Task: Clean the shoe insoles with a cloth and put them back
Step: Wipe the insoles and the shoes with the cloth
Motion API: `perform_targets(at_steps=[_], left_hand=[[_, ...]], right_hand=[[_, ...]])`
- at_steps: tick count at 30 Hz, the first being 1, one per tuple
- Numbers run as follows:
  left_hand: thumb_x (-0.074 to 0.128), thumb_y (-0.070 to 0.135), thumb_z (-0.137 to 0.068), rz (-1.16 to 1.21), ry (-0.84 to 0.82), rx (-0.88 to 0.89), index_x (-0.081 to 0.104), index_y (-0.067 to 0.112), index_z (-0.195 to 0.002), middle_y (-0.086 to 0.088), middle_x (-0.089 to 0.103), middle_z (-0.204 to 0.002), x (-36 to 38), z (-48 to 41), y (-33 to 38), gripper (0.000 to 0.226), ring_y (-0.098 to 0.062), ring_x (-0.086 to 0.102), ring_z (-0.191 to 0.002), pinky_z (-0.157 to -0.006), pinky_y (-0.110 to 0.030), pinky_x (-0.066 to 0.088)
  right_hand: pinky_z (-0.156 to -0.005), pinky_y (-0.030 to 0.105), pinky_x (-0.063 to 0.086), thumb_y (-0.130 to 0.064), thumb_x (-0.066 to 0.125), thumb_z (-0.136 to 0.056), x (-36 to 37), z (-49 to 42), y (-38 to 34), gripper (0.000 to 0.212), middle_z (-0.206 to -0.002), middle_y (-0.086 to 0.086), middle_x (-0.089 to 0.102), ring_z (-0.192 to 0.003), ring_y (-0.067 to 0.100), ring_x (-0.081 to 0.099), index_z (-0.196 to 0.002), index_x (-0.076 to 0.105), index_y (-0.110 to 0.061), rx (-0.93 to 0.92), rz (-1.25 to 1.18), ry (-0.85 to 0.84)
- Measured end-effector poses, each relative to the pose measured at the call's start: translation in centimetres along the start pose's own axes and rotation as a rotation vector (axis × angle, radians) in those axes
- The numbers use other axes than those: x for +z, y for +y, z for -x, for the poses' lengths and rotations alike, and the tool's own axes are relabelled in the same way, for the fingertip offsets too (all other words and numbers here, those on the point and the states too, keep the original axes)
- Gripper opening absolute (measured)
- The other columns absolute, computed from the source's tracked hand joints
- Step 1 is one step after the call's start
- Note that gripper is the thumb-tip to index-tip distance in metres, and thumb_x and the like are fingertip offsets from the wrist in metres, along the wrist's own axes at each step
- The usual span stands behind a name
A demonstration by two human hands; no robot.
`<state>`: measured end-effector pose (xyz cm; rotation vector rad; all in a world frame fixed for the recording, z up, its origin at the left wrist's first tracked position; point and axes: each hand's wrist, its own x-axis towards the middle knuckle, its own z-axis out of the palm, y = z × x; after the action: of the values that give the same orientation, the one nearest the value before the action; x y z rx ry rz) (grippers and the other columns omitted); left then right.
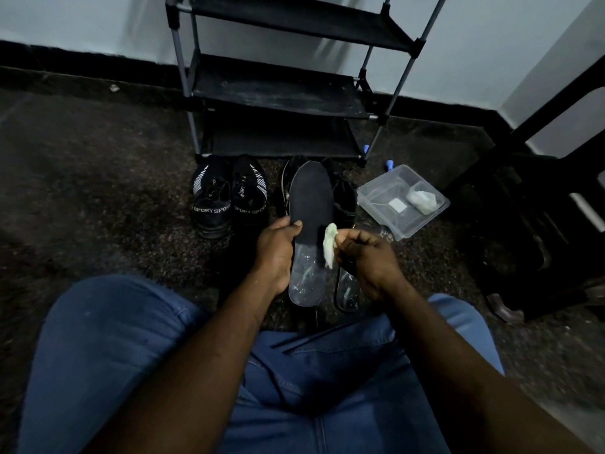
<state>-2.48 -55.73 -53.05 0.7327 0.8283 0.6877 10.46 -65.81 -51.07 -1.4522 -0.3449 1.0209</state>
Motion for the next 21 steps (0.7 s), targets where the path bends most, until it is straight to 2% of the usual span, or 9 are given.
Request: perform_targets(at_steps=[5, 8, 12, 14, 17, 19, 21], left_hand=[[0.051, 0.004, -0.103, 0.046, 0.006, -0.003, 0.070, 0.003, -0.112, -0.023, 0.072, -0.118, 0.1, 0.1, 0.2, 0.021, -0.034, 0.070, -0.104, -0.095, -0.044, 0.056], [0.055, 0.007, -0.102, 0.060, 0.020, -0.017, 0.067, 0.001, -0.120, -0.020, 0.073, -0.118, 0.0, -0.3, 0.0, 0.023, -0.034, 0.070, -0.111, -0.100, -0.044, 0.055], [0.060, 0.013, -0.100, 0.091, -0.005, -0.070, 0.062, -0.001, -0.130, -0.023, 0.069, -0.124, 0.0, -0.1, 0.3, 0.033, -0.036, 0.068, -0.114, -0.102, -0.046, 0.053], [0.055, 0.021, -0.103, 0.093, -0.095, -0.123, 0.067, 0.001, -0.124, -0.021, 0.072, -0.117, 0.1, 0.5, 1.0, 0.031, -0.035, 0.068, -0.107, -0.097, -0.045, 0.053], [0.045, 0.034, -0.106, 0.094, -0.318, -0.264, 0.070, 0.004, -0.117, -0.013, 0.075, -0.104, 0.4, 1.8, 1.9, 0.040, -0.024, 0.071, -0.091, -0.087, -0.036, 0.056], [0.043, 0.038, -0.107, 0.075, -0.387, -0.297, 0.067, 0.003, -0.122, -0.010, 0.074, -0.103, 0.5, 2.0, 1.7, 0.045, -0.019, 0.071, -0.088, -0.081, -0.029, 0.056], [0.038, 0.045, -0.107, 0.056, -0.414, -0.307, 0.062, 0.002, -0.131, -0.009, 0.072, -0.110, 0.7, 2.1, 1.4, 0.054, -0.018, 0.070, -0.094, -0.082, -0.029, 0.056]], right_hand=[[-0.063, 0.022, 0.053, -0.001, 0.071, -0.092, 0.8, -0.1, -0.3, 0.010, -0.085, 0.009, 0.070, -0.070, 0.013, 0.064, -0.102, 0.069, -0.003, -0.056, 0.086, 0.024], [-0.062, 0.020, 0.051, -0.003, 0.074, -0.091, 1.1, -0.2, -0.1, 0.016, -0.083, 0.006, 0.071, -0.068, 0.008, 0.063, -0.106, 0.071, 0.002, -0.104, 0.180, 0.058], [-0.056, 0.020, 0.051, -0.004, 0.070, -0.095, 1.4, 0.0, 0.0, 0.006, -0.073, 0.005, 0.070, -0.061, 0.009, 0.064, -0.092, 0.070, 0.000, -0.081, 0.225, 0.025], [-0.054, 0.021, 0.052, -0.003, 0.067, -0.096, 1.4, 0.1, -0.2, 0.006, -0.067, 0.003, 0.068, -0.058, 0.011, 0.063, -0.093, 0.068, 0.002, -0.051, 0.183, 0.031], [-0.056, 0.023, 0.055, -0.003, 0.065, -0.098, 1.4, 0.1, -0.9, 0.008, -0.068, 0.005, 0.070, -0.059, 0.012, 0.065, -0.098, 0.067, 0.005, -0.029, 0.097, 0.025], [-0.060, 0.025, 0.057, -0.005, 0.065, -0.098, 1.4, 0.1, -1.5, 0.008, -0.072, 0.007, 0.072, -0.063, 0.014, 0.067, -0.096, 0.068, 0.002, -0.043, 0.074, 0.028], [-0.059, 0.026, 0.056, -0.005, 0.067, -0.097, 1.3, 0.1, -1.9, 0.009, -0.074, 0.010, 0.073, -0.064, 0.015, 0.068, -0.093, 0.070, 0.002, -0.093, 0.139, 0.045]])
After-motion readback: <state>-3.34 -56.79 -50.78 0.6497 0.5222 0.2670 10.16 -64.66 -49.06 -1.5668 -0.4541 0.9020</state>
